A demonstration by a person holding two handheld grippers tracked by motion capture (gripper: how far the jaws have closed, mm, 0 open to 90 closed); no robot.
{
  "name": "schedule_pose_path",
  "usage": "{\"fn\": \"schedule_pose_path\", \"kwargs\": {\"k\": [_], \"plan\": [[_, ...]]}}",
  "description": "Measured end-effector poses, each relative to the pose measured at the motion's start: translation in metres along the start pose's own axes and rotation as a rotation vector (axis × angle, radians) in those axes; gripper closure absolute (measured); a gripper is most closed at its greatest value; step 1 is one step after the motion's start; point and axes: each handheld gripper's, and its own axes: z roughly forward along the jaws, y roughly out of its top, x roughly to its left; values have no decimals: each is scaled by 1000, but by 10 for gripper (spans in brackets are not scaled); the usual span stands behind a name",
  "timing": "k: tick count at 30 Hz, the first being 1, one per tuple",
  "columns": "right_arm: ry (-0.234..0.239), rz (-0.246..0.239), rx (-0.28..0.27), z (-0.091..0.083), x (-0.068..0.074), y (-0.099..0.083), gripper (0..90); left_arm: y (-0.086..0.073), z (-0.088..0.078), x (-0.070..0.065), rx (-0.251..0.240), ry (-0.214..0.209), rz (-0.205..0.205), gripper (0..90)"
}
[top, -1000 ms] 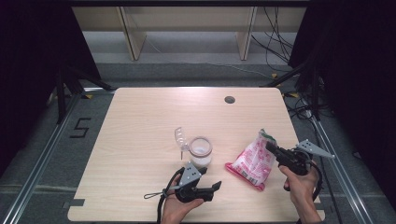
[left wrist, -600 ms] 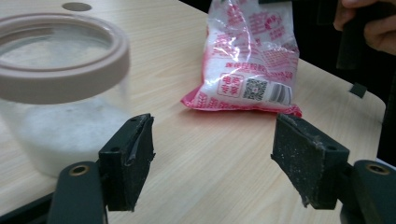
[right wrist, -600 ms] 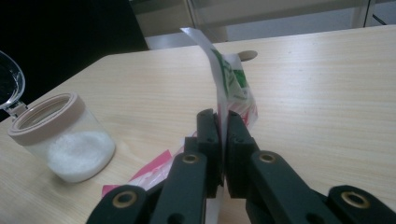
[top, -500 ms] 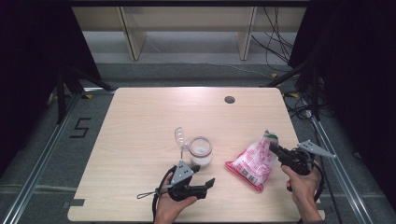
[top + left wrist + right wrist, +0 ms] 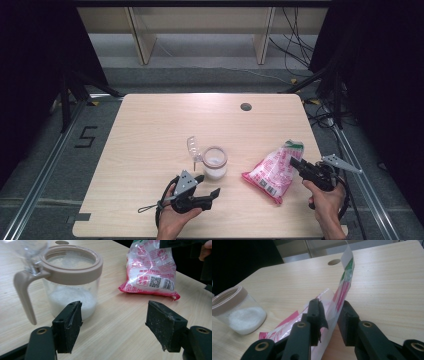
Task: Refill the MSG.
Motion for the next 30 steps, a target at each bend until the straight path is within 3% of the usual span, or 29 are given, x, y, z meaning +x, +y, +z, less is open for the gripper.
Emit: {"fn": "schedule_pose_path", "kwargs": {"k": [1,2,3,4,5,6,10,11,12,16,19,20,22,24,26,30], "plan": [[10,-14,-24,1,-1,-1,720,0,-1,1,1,6,0,282],[-10,-56,-7,-2,-2,0,714,0,-3,4,5,9,0,282],[1,-19,3,-2,1,0,703,1,-4,5,2,20,-3,282],[-9,-37,1,-3,1,0,687,1,-5,7,9,27,1,282],[7,3,-15,-2,3,-2,675,1,-6,9,2,29,-6,282],[1,-31,-23,-1,0,-3,669,1,-7,11,4,36,-10,282],[-23,8,1,-6,2,-4,626,2,-11,17,3,60,-14,281],[-29,-36,-11,-7,-1,-4,620,2,-12,19,1,65,-17,281],[-9,21,-21,-7,3,-5,606,2,-13,21,1,60,-3,280],[-18,-8,-35,-11,0,-6,580,2,-14,24,3,70,1,280],[-19,30,-9,-17,2,-7,568,2,-15,26,14,76,7,280],[-2,12,-22,-18,-1,-8,559,2,-15,25,24,81,3,280],[0,24,-28,-21,-2,-10,549,3,-13,25,20,81,-15,280],[-34,20,-16,-24,-3,-11,540,3,-12,25,18,83,-17,280],[5,63,-24,-27,-2,-13,530,4,-13,27,20,89,-16,279],[-17,45,-10,-33,-4,-18,518,4,-14,30,22,100,-25,279]]}}
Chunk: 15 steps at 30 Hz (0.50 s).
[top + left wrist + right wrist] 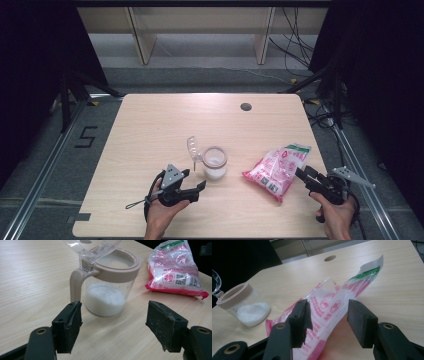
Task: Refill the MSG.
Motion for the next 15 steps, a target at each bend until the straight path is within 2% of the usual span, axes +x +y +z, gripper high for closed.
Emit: {"fn": "schedule_pose_path", "kwargs": {"k": [1,2,3,5,6,7,8,9,10,11,13,14,15], "plan": [[19,5,-4,-2,0,-1,518,0,0,1,2,-3,5,279],[13,15,-7,-2,1,-3,518,0,-1,1,-5,2,-3,279],[24,11,-12,-4,2,-3,518,1,-2,4,2,1,22,279],[13,-9,-6,-6,2,-4,515,1,-2,4,-6,4,-4,279],[-1,-30,15,-9,2,-4,514,1,-3,5,2,10,6,279],[26,-26,-10,-8,3,-5,511,2,-3,7,3,9,27,280],[19,-21,-11,-8,4,-6,505,2,-3,7,-2,8,14,280],[24,3,10,-10,7,-6,495,2,-3,9,3,12,23,280],[14,-31,-2,-10,6,-7,485,2,-3,10,-1,13,20,280],[8,-31,19,-12,8,-7,482,2,-4,10,2,16,20,280],[3,-71,31,-12,8,-9,482,2,-4,11,-6,16,-7,280],[2,-57,44,-14,10,-10,480,2,-5,11,-8,24,-14,280],[19,-77,18,-12,10,-12,466,3,-5,12,-11,28,-13,279]]}}
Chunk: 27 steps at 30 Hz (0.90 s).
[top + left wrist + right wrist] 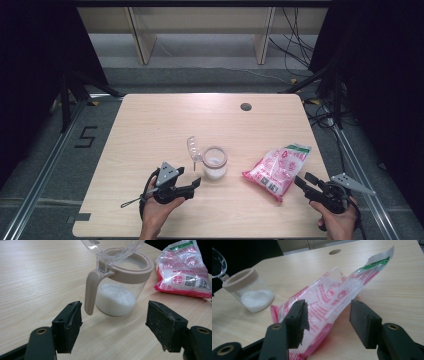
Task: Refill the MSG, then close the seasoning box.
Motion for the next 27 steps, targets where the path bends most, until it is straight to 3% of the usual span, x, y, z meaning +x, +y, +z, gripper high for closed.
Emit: {"fn": "schedule_pose_path", "kwargs": {"k": [1,4,5,7,8,10,11,14,16,17,22,23,24,25,26,27], "plan": [[5,7,24,-1,2,0,456,1,-1,2,8,0,24,279],[6,-11,27,-2,6,-3,456,3,-2,4,4,7,19,280],[3,-39,29,-3,6,-3,456,3,-2,5,2,9,18,279],[5,-11,39,-4,11,-6,452,6,-3,6,11,11,32,279],[13,-39,33,-5,11,-7,450,6,-2,6,11,12,34,279],[23,-45,58,-8,13,-7,449,8,-3,8,9,16,28,280],[20,-19,38,-7,16,-9,446,9,-2,8,8,22,12,280],[5,-80,54,-9,14,-11,439,12,-2,10,10,22,13,286],[21,-68,57,-9,15,-11,438,14,-4,12,22,25,20,296],[16,-11,69,-11,19,-12,437,14,-4,13,23,14,26,323],[14,-71,66,-11,19,-12,435,17,-5,14,29,13,37,415],[25,-74,67,-10,19,-13,435,17,-6,15,31,6,48,438],[20,-29,56,-11,23,-14,435,18,-7,15,24,1,60,474],[13,-87,54,-11,20,-14,435,19,-7,15,8,-7,65,513],[21,-69,62,-12,22,-14,435,20,-8,15,8,-10,74,550],[14,-91,55,-13,21,-14,434,21,-9,16,-1,-9,71,604]]}}
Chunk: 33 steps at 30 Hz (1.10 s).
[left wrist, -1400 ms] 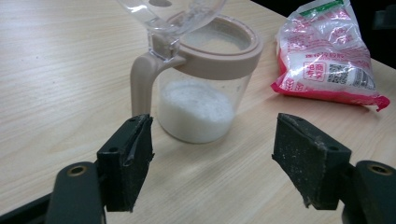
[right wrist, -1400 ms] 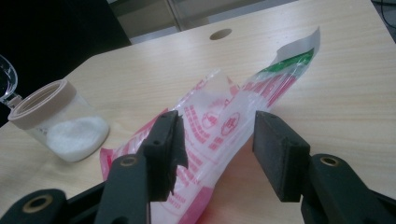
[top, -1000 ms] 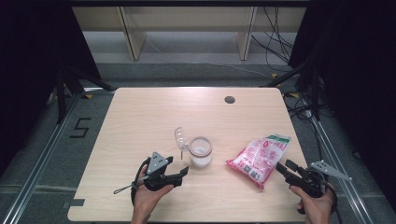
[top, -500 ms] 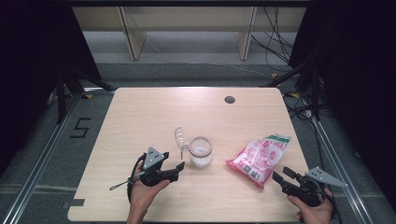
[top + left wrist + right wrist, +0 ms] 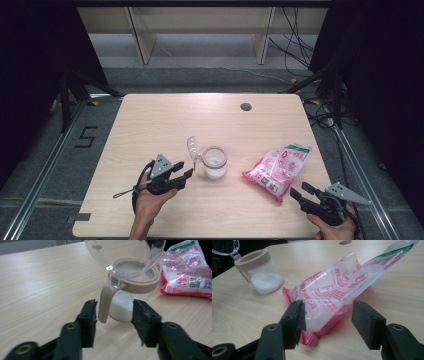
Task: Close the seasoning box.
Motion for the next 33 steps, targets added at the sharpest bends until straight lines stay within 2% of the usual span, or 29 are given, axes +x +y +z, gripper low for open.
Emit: {"fn": "schedule_pose_path", "kwargs": {"k": [1,2,3,4,5,6,8,9,10,11,12,13,14,16,17,18,20,21,24,25,26,27,28,29,30,31,33], "plan": [[0,13,12,-1,2,0,434,1,0,2,-2,-1,14,644],[8,58,17,-1,5,-1,433,2,1,3,-1,-2,5,678],[13,64,6,-2,6,-1,433,2,2,4,2,-4,11,715],[0,36,2,-2,5,-1,434,4,2,5,7,-16,19,726],[5,59,1,-2,7,-1,436,5,1,7,-4,-21,19,749],[-4,3,-11,-2,3,-1,437,6,0,8,-7,-10,28,780],[5,23,-3,-2,5,-1,437,8,-1,11,-26,-10,38,819],[11,36,-3,-2,5,-2,437,8,-1,11,-31,-31,46,828],[5,27,-17,-1,5,-2,438,9,-2,12,-50,-61,48,834],[6,30,-16,-2,4,-2,439,10,-2,12,-55,-72,55,846],[-12,57,1,-3,7,-2,439,10,-2,9,-48,-56,58,854],[3,50,-14,-2,7,-2,439,12,-2,9,-43,-47,84,862],[-1,9,-26,-1,5,-2,439,12,-2,8,-46,-52,83,867],[-7,-1,-12,-3,6,-2,439,13,-2,7,-46,-59,93,878],[3,2,-17,-2,6,-2,439,14,-2,6,-44,-57,95,886],[13,22,7,-3,8,-2,439,14,-2,6,-47,-57,93,888],[4,10,-14,-3,8,-3,438,15,-2,6,-46,-54,95,891],[5,41,-4,-4,10,-3,437,16,-2,7,-45,-51,93,891],[5,19,-5,-4,8,-4,435,17,-2,9,-51,-54,86,891],[8,31,6,-5,9,-4,435,17,-2,9,-55,-54,87,892],[14,17,-12,-5,8,-4,434,18,-3,10,-56,-54,97,891],[18,43,0,-6,11,-5,433,19,-3,11,-55,-52,101,891],[18,49,-2,-5,11,-5,431,19,-2,10,-53,-51,90,891],[16,16,1,-6,9,-5,429,20,-2,10,-53,-47,93,891],[11,37,-11,-5,11,-6,427,20,-1,10,-52,-45,96,891],[-4,24,-9,-5,10,-6,425,21,-1,11,-49,-44,99,891],[13,39,-2,-7,12,-6,411,22,0,11,-46,-40,105,891]]}}
